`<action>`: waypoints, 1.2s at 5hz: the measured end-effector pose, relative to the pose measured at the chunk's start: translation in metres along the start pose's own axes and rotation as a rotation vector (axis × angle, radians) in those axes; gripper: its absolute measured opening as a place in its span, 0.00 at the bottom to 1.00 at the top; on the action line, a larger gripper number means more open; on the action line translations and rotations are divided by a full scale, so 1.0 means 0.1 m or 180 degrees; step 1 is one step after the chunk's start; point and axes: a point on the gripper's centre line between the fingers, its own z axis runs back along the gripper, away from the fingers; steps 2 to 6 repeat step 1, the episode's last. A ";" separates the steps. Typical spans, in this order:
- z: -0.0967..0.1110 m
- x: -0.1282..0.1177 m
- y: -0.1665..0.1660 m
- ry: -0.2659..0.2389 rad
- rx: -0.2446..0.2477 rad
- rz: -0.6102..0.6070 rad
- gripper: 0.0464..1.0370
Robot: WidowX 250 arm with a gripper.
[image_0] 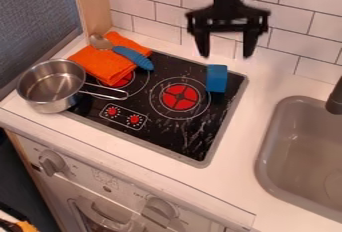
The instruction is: Move the blue object to the right top corner of the right burner
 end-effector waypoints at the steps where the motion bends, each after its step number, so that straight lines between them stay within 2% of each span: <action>1: 0.25 -0.01 0.08 -0.0098 -0.0079 0.0004 0.96; 6: 0.25 -0.01 0.08 -0.0098 -0.0079 0.0004 0.96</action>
